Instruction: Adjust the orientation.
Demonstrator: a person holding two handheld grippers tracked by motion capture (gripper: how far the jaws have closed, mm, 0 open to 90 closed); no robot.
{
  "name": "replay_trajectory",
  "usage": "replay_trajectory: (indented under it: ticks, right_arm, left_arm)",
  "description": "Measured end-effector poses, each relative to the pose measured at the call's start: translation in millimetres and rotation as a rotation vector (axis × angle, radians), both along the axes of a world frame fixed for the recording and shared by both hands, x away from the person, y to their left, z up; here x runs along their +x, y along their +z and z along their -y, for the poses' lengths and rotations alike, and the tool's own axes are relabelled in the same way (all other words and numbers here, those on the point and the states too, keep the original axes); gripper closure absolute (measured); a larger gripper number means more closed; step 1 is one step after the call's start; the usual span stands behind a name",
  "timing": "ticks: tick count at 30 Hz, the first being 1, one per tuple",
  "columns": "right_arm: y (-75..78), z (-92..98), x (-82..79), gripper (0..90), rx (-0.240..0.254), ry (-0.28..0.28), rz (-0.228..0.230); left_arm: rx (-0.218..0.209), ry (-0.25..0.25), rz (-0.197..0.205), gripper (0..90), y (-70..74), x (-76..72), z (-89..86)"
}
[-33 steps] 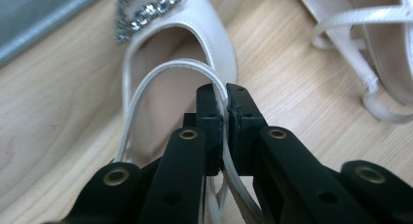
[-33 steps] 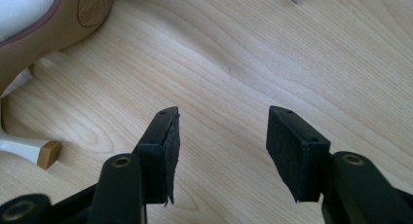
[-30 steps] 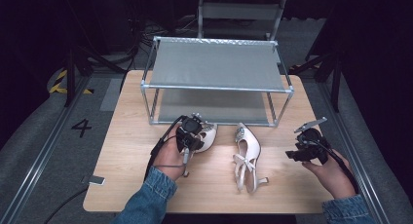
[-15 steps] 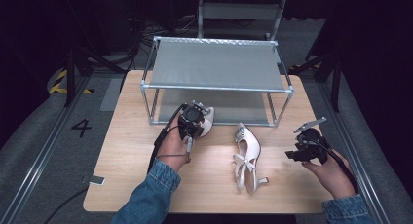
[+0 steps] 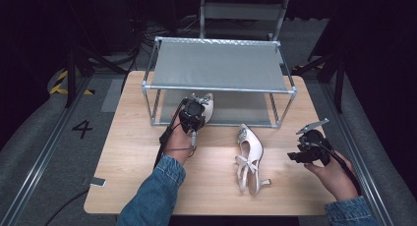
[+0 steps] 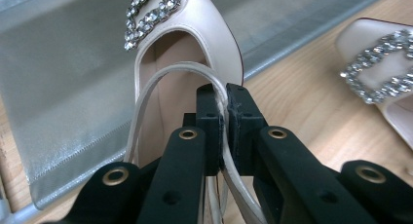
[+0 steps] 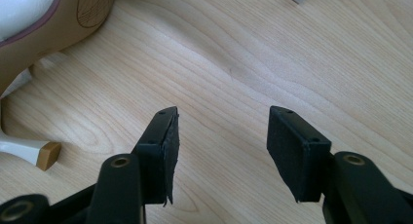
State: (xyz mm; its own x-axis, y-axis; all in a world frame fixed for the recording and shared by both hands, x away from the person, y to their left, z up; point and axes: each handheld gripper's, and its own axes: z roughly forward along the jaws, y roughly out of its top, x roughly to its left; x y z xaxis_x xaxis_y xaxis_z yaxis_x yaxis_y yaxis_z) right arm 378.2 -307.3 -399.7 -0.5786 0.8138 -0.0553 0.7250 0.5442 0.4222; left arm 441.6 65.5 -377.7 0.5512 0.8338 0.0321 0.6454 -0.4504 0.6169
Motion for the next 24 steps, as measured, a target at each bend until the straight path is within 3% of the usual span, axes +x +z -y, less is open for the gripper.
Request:
replay_trajectory:
  ticks: [3,11,15,19,24]
  right_arm:
    - [0.0,-0.2,-0.3,46.2,0.001,-0.001,0.005]
    - [-1.2,-1.8,-0.6,46.3,0.000,0.004,0.013]
    - [-0.8,-2.4,-1.2,46.5,0.000,0.005,0.024]
    - [-0.9,-2.0,-1.2,46.4,-0.001,0.004,0.028]
    - [-2.6,-1.8,-0.4,46.2,0.000,0.004,0.023]
  left_arm:
    - [0.001,0.014,0.020,85.5,-7.6,3.1,0.8]
    - [0.006,0.048,0.025,85.6,-17.2,16.1,3.1]
    - [-0.022,0.053,0.002,85.5,-23.6,24.1,6.4]
    - [-0.016,0.051,-0.006,85.5,-24.7,27.0,10.4]
    - [-0.031,0.026,-0.048,85.0,-28.7,31.7,18.7]
